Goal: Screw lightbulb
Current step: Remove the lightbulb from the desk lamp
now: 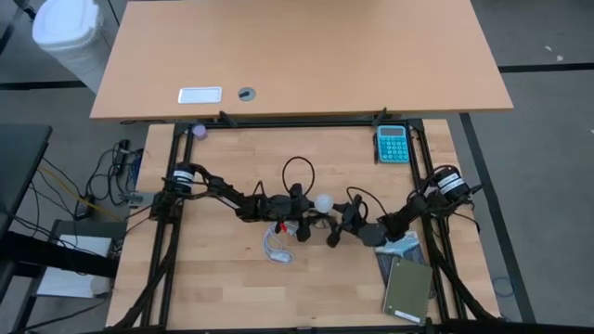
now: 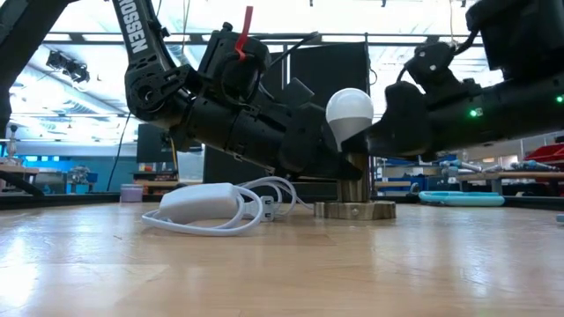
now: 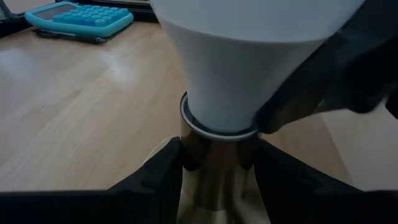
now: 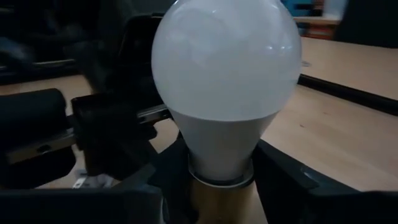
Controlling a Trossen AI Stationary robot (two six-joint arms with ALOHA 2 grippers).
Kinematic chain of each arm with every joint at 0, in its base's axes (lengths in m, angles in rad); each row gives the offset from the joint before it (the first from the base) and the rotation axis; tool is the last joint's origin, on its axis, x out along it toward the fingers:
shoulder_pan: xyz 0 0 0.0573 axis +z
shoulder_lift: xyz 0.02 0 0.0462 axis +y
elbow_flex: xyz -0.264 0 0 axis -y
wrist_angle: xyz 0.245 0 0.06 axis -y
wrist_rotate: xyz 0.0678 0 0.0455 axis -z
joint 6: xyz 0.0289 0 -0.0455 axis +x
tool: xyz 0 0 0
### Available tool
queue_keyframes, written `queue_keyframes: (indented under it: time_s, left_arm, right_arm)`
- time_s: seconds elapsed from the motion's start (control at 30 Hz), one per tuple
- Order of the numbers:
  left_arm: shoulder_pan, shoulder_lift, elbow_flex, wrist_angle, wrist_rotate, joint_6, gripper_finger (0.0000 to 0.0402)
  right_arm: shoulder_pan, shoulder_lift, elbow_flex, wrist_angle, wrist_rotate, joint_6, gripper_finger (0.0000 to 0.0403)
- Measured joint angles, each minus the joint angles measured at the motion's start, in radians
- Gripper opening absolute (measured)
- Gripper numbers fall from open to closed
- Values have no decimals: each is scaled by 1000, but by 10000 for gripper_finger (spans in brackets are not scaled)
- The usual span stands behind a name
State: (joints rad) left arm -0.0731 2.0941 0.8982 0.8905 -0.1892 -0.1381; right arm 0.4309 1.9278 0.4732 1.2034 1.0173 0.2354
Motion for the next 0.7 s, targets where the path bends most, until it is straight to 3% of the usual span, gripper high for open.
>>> queue_keyframes:
  time_s: [0.13,0.3,0.7]
  left_arm:
    - [0,0,0,0,23,19,179]
    - [-1,0,1,1,60,43,179]
    - [-3,0,-1,1,79,48,179]
  right_arm:
    - [-36,-1,-81,143,-157,-67,155]
    - [-124,1,-184,317,-458,-161,154]
    - [-391,1,-227,361,-1134,-199,154]
